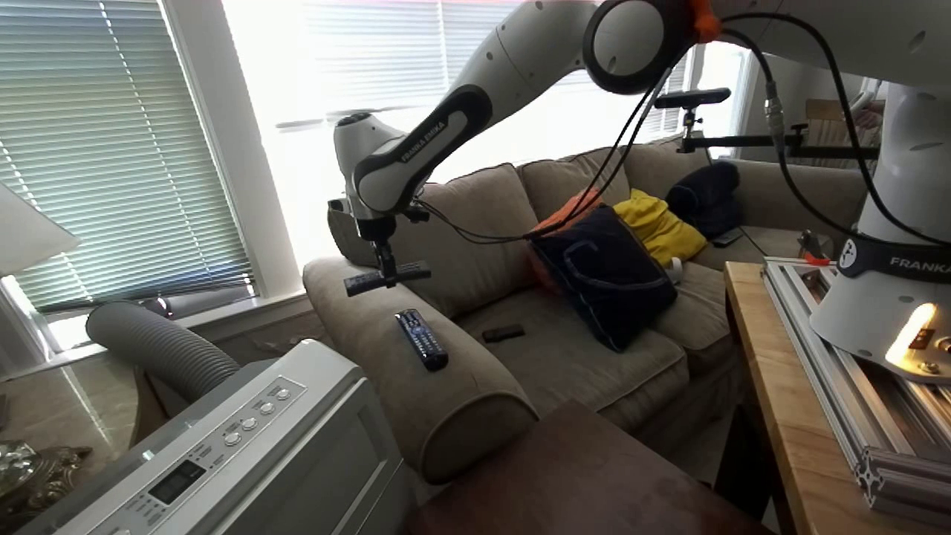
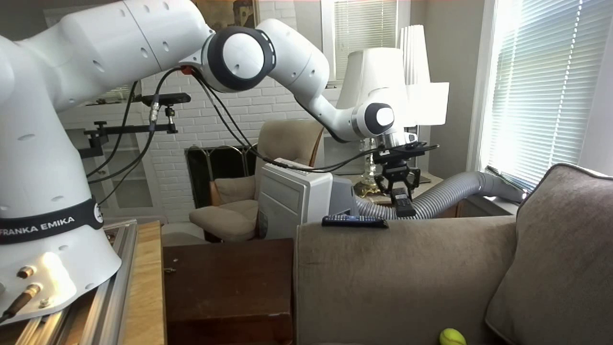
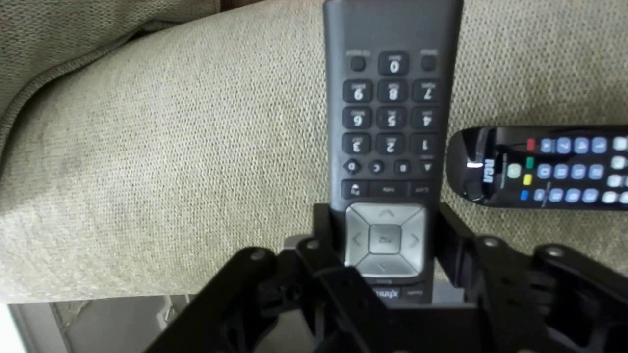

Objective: Remove the black remote from the table, put it on the armrest of the sofa, remove the bigger remote from the armrest and put it on the table

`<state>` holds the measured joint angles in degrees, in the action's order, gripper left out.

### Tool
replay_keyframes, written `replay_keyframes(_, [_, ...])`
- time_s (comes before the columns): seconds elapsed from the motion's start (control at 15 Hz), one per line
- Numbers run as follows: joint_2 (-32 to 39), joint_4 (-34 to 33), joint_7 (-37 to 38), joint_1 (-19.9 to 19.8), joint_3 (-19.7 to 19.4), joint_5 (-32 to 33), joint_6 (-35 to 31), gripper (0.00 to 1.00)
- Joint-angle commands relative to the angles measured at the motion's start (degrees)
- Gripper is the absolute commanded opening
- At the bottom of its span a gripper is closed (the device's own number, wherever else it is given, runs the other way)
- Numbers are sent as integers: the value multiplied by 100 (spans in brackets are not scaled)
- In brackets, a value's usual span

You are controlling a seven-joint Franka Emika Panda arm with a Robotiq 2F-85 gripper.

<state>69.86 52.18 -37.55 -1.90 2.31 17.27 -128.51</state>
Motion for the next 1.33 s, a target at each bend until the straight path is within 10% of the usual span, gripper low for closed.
replay_keyframes(0.0, [358, -507, -134, 2, 6, -233, 262, 28])
replay_keyframes(1.27, [766, -323, 276, 391, -694, 171, -1272, 28])
